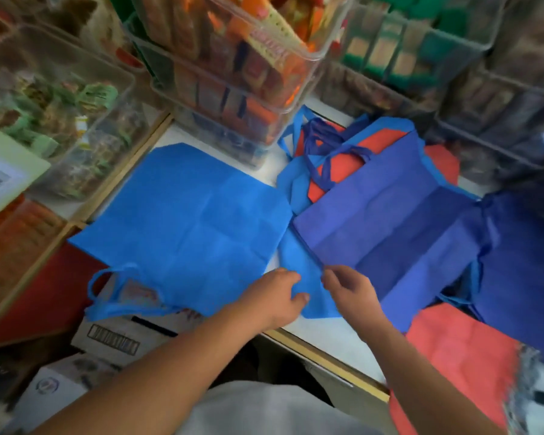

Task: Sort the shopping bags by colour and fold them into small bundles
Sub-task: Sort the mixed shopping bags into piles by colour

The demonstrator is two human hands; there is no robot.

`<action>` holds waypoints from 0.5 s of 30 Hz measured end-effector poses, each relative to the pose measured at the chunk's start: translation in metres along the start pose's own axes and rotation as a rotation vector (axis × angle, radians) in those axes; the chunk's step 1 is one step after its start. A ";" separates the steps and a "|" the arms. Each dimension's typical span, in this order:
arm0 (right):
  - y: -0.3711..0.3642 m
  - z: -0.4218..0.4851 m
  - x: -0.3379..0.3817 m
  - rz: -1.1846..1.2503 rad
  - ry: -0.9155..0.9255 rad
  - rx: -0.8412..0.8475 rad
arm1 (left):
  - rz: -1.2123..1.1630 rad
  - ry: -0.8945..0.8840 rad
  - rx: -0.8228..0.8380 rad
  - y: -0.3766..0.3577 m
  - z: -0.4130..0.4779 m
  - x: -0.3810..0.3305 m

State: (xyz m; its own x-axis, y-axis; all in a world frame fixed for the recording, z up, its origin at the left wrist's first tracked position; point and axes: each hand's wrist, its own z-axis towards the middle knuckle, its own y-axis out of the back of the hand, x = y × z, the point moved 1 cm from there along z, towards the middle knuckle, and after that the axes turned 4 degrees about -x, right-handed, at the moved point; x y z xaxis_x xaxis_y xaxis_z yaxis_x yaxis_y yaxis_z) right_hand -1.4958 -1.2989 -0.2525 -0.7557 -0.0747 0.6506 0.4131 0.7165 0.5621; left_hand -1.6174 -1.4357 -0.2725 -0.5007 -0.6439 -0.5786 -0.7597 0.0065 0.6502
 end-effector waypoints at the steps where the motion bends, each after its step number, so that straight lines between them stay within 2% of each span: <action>1: 0.018 -0.006 -0.022 -0.038 0.008 -0.133 | 0.011 -0.038 0.021 -0.014 0.006 -0.011; 3: 0.049 -0.014 -0.064 -0.155 0.017 -0.370 | 0.064 -0.088 0.053 -0.036 0.016 -0.032; 5: 0.074 -0.012 -0.100 -0.213 -0.035 -0.489 | 0.095 -0.118 0.081 -0.055 0.027 -0.053; 7: 0.097 -0.007 -0.120 -0.124 -0.131 -0.463 | 0.106 -0.128 0.130 -0.073 0.033 -0.074; 9: 0.109 -0.001 -0.125 0.097 -0.239 -0.371 | 0.104 -0.117 0.179 -0.091 0.035 -0.090; 11: 0.118 0.003 -0.127 0.299 -0.278 -0.360 | 0.109 -0.099 0.209 -0.105 0.034 -0.100; 15: 0.133 0.015 -0.130 0.324 -0.235 -0.456 | 0.068 -0.052 0.154 -0.116 0.033 -0.111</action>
State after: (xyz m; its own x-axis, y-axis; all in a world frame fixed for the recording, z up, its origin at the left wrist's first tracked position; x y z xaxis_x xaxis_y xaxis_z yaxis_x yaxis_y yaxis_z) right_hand -1.3503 -1.1838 -0.2705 -0.6254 0.2904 0.7243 0.7780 0.3033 0.5502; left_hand -1.4877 -1.3394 -0.3001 -0.5711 -0.5975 -0.5629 -0.7758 0.1688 0.6079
